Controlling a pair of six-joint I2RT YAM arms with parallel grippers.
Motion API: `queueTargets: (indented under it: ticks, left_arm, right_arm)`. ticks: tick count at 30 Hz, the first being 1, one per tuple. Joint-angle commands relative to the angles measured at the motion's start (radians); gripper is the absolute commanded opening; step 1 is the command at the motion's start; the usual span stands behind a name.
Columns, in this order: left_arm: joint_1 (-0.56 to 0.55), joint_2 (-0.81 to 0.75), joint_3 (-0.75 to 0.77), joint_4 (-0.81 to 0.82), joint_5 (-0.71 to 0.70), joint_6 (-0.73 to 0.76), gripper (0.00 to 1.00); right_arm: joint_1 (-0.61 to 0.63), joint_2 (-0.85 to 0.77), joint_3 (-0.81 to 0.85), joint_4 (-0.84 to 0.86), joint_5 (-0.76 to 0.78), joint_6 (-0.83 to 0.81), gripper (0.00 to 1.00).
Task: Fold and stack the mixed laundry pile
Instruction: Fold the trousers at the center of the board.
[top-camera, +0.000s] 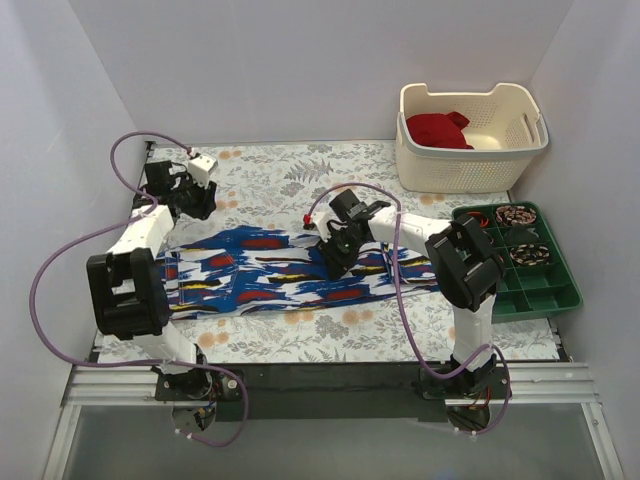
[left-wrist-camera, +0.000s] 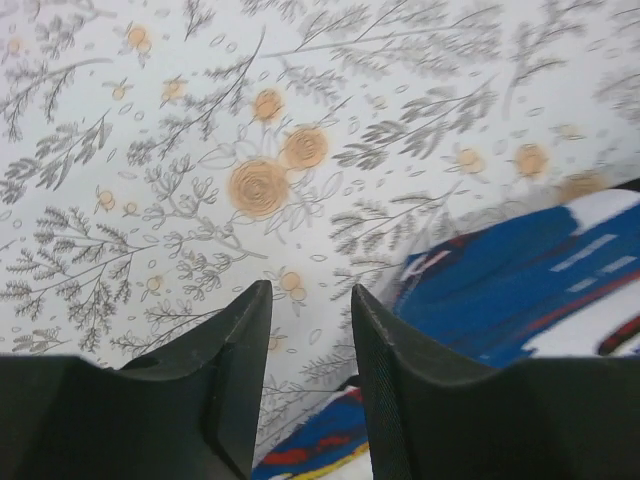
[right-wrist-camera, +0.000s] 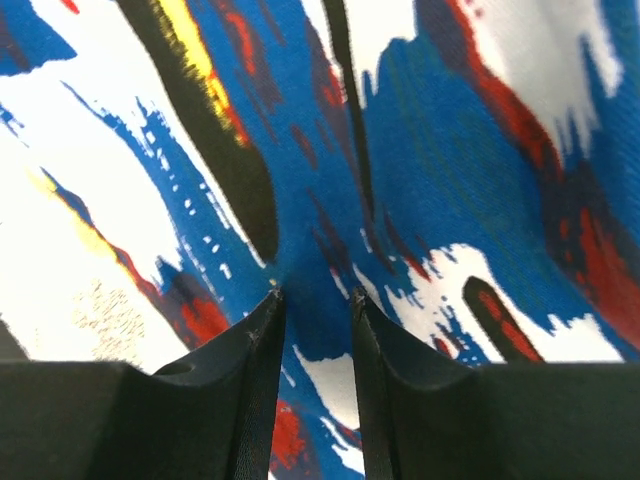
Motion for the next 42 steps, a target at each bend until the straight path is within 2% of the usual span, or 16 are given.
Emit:
queueTargets:
  ticks: [1,8,12,18,21,24,27,28,33,35,36,37,39,41,42]
  left_arm:
    - [-0.023,-0.125,0.02,-0.166,0.172,0.006,0.36]
    - [-0.103,-0.019,0.009,-0.202,0.121,-0.059,0.31]
    - [-0.118,0.024,-0.058,-0.222,0.027,-0.033,0.29]
    - [-0.118,0.059,-0.159,-0.191,-0.087,-0.019,0.31]
    - [-0.118,0.077,-0.173,-0.147,-0.155,-0.033,0.37]
    - [-0.115,0.131,-0.132,-0.104,-0.181,-0.039,0.47]
    - [-0.114,0.241,-0.006,-0.085,-0.214,-0.077,0.48]
    - [-0.115,0.275,0.058,-0.082,-0.227,-0.089,0.47]
    - [-0.112,0.375,0.175,-0.035,-0.296,-0.174,0.36]
    - [-0.106,0.352,0.184,-0.039,-0.244,-0.183,0.36]
    - [-0.1,0.329,0.175,-0.042,-0.151,-0.172,0.38]
    - [-0.1,0.306,0.166,-0.036,-0.129,-0.163,0.4]
    - [-0.089,0.223,0.16,-0.05,-0.036,-0.149,0.47]
    - [-0.085,0.161,0.173,-0.114,0.008,-0.126,0.49]
    - [-0.086,0.147,0.19,-0.154,0.018,-0.108,0.54]
  right_arm:
    - [0.019,-0.016,0.056,-0.124,-0.069,-0.025,0.38]
    - [-0.016,0.027,0.217,-0.118,-0.049,0.011,0.38]
    - [-0.053,0.077,0.297,-0.102,-0.051,0.05,0.4]
    - [-0.074,0.175,0.371,-0.049,0.023,0.108,0.43]
    - [-0.079,0.229,0.371,-0.046,0.044,0.117,0.44]
    - [-0.08,0.255,0.313,-0.048,0.093,0.117,0.44]
    - [-0.111,0.246,0.242,-0.025,0.193,0.119,0.44]
    - [-0.126,0.243,0.232,-0.014,0.233,0.125,0.44]
    - [-0.174,0.18,0.279,0.009,0.291,0.113,0.49]
    - [-0.174,0.119,0.282,-0.003,0.245,0.091,0.49]
    - [-0.171,0.094,0.27,-0.008,0.198,0.067,0.5]
    - [-0.165,0.068,0.252,-0.011,0.193,0.055,0.5]
    - [-0.14,0.004,0.206,-0.022,0.149,0.015,0.5]
    - [-0.113,-0.053,0.17,-0.032,0.126,0.005,0.49]
    - [-0.102,-0.062,0.14,-0.034,0.101,-0.004,0.48]
